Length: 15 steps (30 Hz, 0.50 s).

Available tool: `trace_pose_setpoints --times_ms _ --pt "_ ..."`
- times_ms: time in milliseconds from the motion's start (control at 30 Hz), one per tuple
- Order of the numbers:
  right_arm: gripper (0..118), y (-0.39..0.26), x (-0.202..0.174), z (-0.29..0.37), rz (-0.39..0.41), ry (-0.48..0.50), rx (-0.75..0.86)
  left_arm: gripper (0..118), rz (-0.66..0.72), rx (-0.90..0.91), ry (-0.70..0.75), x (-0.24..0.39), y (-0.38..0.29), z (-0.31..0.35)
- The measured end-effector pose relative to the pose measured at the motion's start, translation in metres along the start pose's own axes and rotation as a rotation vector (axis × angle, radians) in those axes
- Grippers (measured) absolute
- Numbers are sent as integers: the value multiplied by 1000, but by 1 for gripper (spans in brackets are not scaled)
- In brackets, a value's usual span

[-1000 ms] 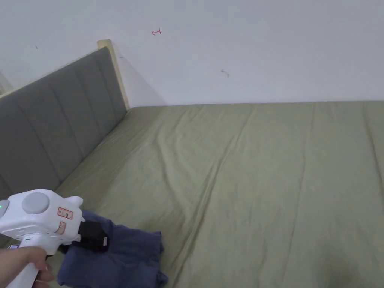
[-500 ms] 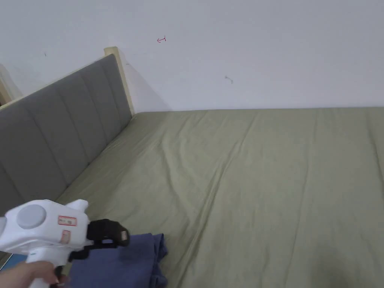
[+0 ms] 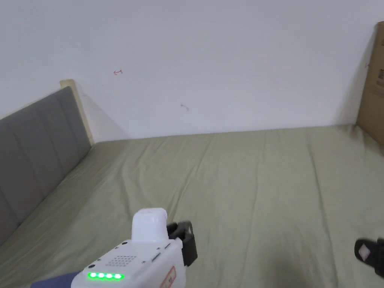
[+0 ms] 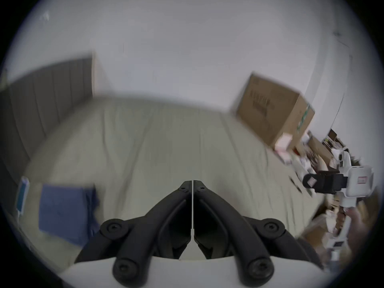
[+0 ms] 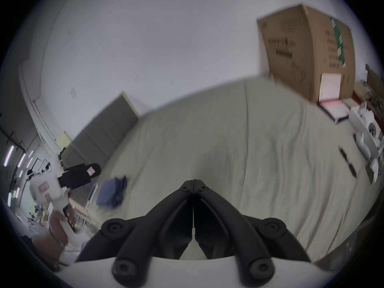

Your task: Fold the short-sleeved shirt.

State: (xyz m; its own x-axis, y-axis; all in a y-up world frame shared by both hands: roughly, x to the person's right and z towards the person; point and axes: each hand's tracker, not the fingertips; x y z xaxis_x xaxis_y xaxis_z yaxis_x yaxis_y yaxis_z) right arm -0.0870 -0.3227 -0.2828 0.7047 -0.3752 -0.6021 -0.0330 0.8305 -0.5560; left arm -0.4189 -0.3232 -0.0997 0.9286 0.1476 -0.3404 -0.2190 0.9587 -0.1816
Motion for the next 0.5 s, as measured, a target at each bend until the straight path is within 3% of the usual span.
trace_pose_setpoints --times_ms 100,167,233,433,467,500 --pt "0 6 -13 19 79 -79 235 1 -59 174 136 34 14 15" --pt "0 6 -26 29 180 -161 356 1 -73 227 156 48 21 22" --pt "0 3 -27 33 225 -137 434 1 -60 261 166 55 23 30" --pt "0 3 -34 51 245 -156 546 1 -23 292 217 62 25 48" --pt "5 4 -35 52 275 -176 557 1 -15 296 224 62 25 51" --pt "21 3 -39 52 322 -206 571 2 -8 305 231 62 26 53"
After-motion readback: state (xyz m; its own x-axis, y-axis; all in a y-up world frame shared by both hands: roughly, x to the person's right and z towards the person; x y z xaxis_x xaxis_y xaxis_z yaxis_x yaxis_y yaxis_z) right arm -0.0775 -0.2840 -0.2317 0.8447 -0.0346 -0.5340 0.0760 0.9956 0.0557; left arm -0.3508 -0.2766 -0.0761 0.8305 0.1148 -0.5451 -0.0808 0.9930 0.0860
